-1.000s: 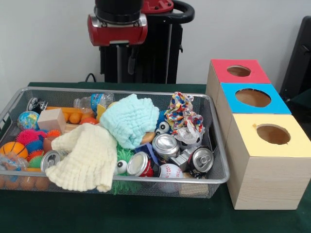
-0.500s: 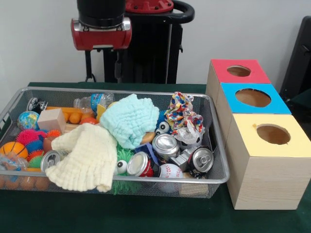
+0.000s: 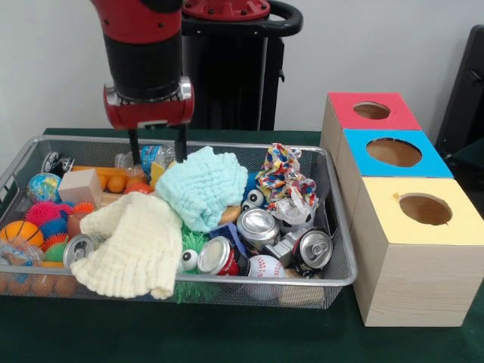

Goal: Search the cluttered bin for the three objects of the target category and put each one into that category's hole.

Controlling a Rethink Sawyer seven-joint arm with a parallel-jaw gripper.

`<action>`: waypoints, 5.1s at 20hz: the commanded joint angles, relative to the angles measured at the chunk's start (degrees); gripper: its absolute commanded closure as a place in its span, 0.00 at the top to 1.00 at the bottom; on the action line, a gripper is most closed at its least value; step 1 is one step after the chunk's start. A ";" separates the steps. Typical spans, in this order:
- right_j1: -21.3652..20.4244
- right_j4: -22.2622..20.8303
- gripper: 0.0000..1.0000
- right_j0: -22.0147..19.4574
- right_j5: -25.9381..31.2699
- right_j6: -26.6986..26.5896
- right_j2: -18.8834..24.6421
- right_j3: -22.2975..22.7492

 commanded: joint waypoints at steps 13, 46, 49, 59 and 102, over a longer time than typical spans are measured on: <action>13.47 -2.95 1.00 4.48 7.69 -12.37 3.99 -18.31; 28.13 -12.74 1.00 -10.86 -11.12 -25.47 12.18 -15.74; 30.32 -13.74 1.00 -12.05 -14.31 -25.07 13.02 -15.45; 33.85 -15.66 1.00 -12.15 -13.73 -29.58 15.55 -18.68; -14.00 -0.91 0.00 1.94 -0.18 -1.06 -1.82 11.20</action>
